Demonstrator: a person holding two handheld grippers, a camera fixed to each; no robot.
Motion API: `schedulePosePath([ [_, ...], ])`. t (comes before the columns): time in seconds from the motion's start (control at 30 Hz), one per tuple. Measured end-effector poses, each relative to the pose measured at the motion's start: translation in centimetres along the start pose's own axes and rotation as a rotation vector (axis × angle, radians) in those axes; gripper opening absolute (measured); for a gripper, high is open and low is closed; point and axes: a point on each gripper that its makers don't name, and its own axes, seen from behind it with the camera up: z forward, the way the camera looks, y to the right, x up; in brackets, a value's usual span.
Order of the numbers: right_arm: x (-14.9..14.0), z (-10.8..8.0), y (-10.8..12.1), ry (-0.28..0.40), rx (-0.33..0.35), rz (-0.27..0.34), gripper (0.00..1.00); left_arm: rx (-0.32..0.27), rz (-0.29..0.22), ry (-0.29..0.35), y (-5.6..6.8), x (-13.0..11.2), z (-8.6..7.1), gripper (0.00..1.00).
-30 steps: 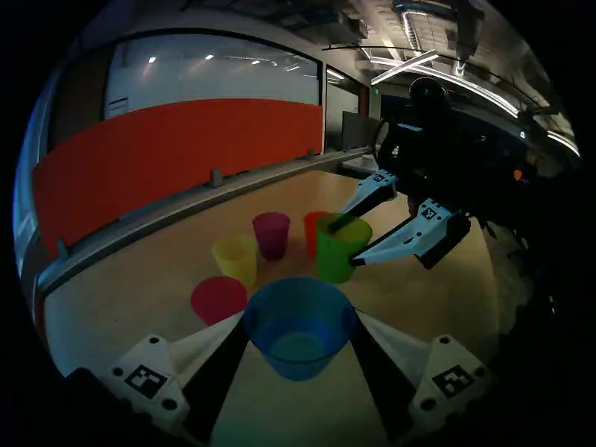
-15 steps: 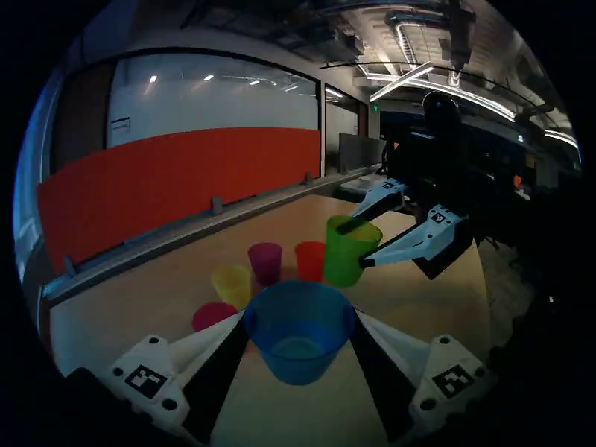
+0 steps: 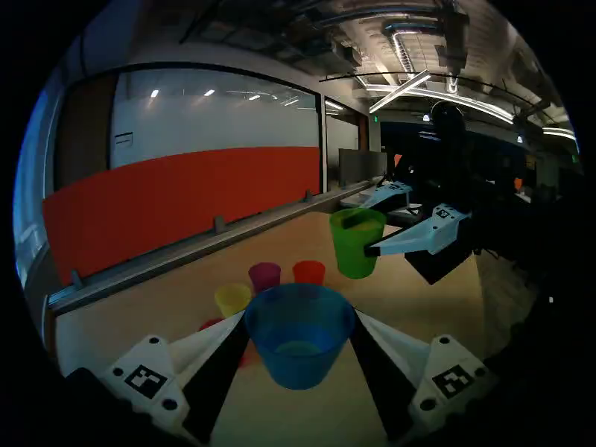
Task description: Pour water
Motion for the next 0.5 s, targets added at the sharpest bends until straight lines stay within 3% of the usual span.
schedulePosePath([
  [0.5,2.9,-1.4,-0.4,0.102,-0.012,0.035,0.90,0.000,0.004,0.096,1.4,3.2,-1.0,0.88],
])
